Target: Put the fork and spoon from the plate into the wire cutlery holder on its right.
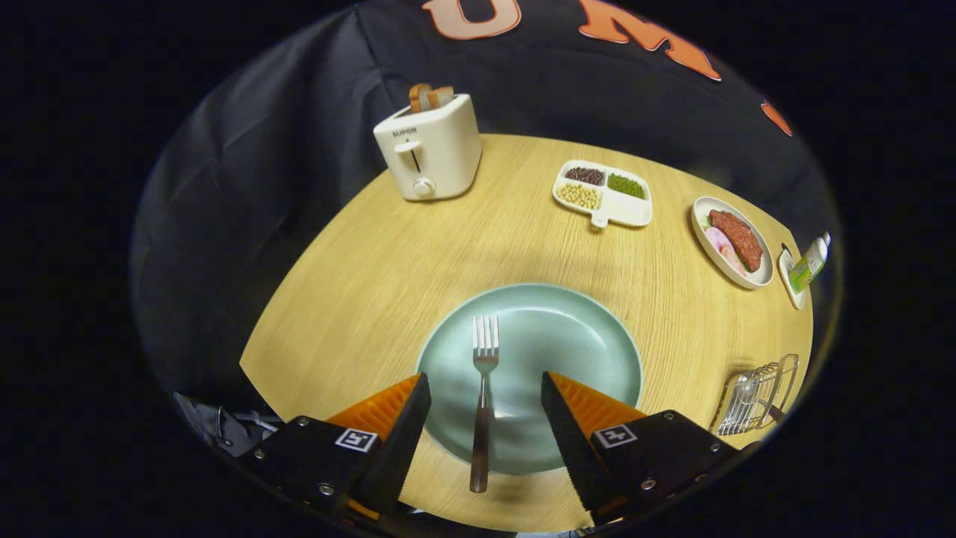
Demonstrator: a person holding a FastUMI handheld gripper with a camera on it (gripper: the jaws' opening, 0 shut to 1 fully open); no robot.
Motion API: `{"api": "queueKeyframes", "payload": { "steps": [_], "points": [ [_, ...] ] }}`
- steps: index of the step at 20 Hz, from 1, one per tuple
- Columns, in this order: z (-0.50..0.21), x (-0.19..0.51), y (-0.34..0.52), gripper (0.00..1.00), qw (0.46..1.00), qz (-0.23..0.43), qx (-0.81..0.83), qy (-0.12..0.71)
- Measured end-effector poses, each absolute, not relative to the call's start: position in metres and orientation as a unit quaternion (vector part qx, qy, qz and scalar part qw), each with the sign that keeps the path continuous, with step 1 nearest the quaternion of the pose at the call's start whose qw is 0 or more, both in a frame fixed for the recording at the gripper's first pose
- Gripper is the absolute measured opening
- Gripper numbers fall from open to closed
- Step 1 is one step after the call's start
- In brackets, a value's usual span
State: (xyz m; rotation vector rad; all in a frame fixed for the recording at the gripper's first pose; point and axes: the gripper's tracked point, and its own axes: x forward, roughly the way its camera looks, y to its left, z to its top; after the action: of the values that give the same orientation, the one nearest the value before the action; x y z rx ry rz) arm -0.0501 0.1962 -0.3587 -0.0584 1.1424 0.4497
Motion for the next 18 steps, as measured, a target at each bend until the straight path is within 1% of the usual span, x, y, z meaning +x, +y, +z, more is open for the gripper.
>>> {"api": "queueKeyframes", "payload": {
  "steps": [2,3,6,8,11,12,13,14,15,16,18],
  "points": [
    [-0.374,-0.064,0.205,0.82,0.781,0.218,-0.030,0.585],
    [-0.380,-0.065,0.207,0.77,0.766,0.220,-0.040,0.603],
    [-0.399,-0.070,0.203,0.69,0.728,0.202,-0.064,0.652],
    [-0.407,-0.072,0.208,0.60,0.711,0.193,-0.051,0.674],
    [-0.412,-0.068,0.207,0.40,0.699,0.184,-0.057,0.689],
    [-0.413,-0.066,0.203,0.34,0.695,0.177,-0.068,0.693],
    [-0.412,-0.065,0.200,0.22,0.691,0.174,-0.077,0.698],
    [-0.415,-0.065,0.202,0.13,0.688,0.173,-0.078,0.700],
    [-0.414,-0.066,0.201,0.08,0.686,0.176,-0.084,0.701],
    [-0.413,-0.065,0.202,0.08,0.688,0.178,-0.084,0.699],
    [-0.408,-0.059,0.204,0.06,0.709,0.177,-0.060,0.680]
  ]
}}
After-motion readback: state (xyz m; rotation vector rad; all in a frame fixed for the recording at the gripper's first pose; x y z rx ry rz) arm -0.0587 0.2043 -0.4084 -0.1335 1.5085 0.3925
